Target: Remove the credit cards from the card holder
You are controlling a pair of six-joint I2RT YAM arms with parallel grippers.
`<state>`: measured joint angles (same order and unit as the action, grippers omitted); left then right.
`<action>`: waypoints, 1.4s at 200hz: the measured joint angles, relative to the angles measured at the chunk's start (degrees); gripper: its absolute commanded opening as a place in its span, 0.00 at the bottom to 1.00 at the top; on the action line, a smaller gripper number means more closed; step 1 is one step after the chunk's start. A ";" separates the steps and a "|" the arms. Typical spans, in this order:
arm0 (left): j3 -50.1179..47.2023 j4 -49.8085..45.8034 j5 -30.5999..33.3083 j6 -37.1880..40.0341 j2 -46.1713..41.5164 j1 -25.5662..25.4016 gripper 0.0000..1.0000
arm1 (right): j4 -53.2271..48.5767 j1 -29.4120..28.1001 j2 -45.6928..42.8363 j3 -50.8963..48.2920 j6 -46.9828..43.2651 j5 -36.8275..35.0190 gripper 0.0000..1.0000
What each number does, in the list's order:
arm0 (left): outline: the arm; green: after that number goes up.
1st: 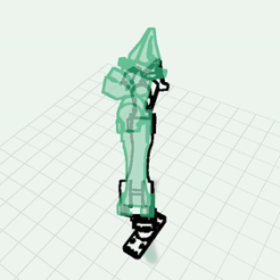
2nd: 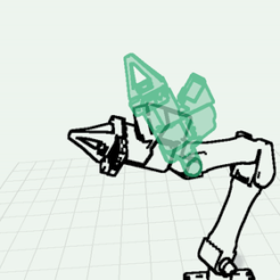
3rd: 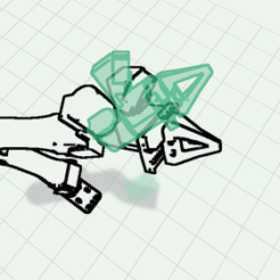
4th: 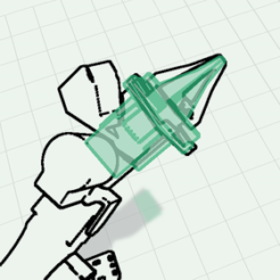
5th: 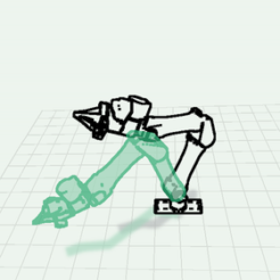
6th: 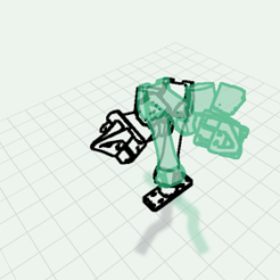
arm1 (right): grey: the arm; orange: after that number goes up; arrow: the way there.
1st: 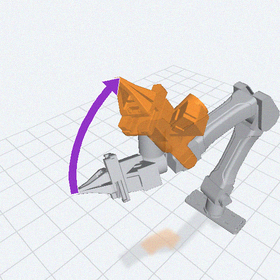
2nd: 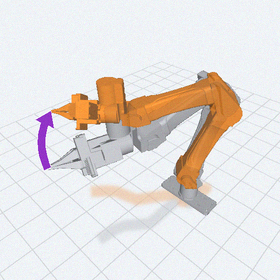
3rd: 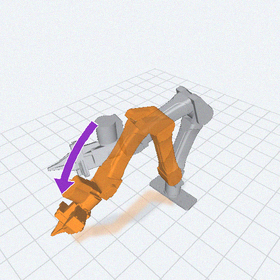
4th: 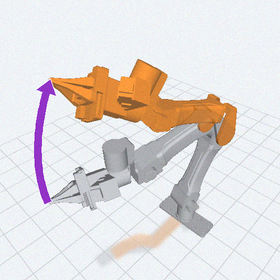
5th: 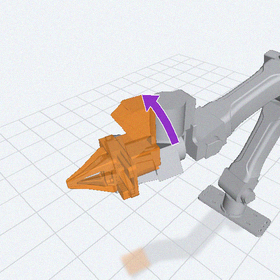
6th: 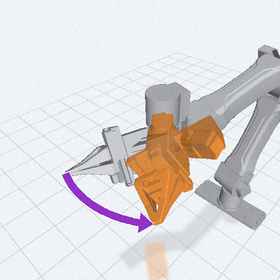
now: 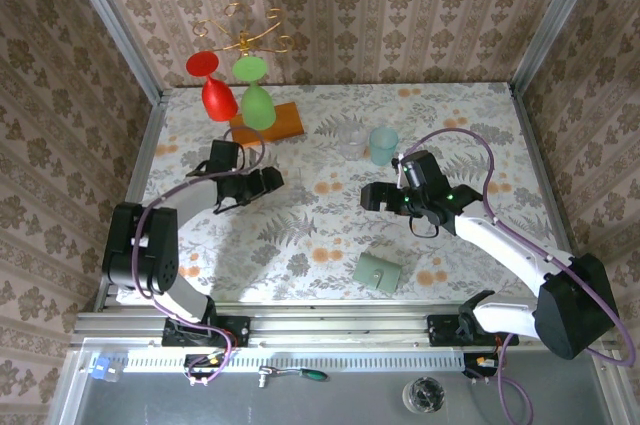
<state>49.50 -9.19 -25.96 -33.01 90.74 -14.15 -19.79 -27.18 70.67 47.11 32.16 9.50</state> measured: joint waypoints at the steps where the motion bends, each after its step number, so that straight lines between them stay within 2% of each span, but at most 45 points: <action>1: 0.07 0.04 0.00 -0.02 0.07 -0.09 0.75 | 0.00 0.00 0.00 0.00 0.00 0.00 0.94; 186: 12.83 0.61 -0.04 -0.90 11.19 -7.17 0.76 | 0.02 -0.11 -0.11 0.04 0.20 0.00 0.94; 280: 13.27 0.63 -0.55 -1.46 11.65 -9.09 0.76 | -0.42 -0.79 -0.11 0.52 0.22 0.02 0.94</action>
<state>62.76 -8.56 -26.50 -34.48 102.39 -23.24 -20.21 -27.97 70.57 47.64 32.38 9.52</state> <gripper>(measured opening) 0.765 0.944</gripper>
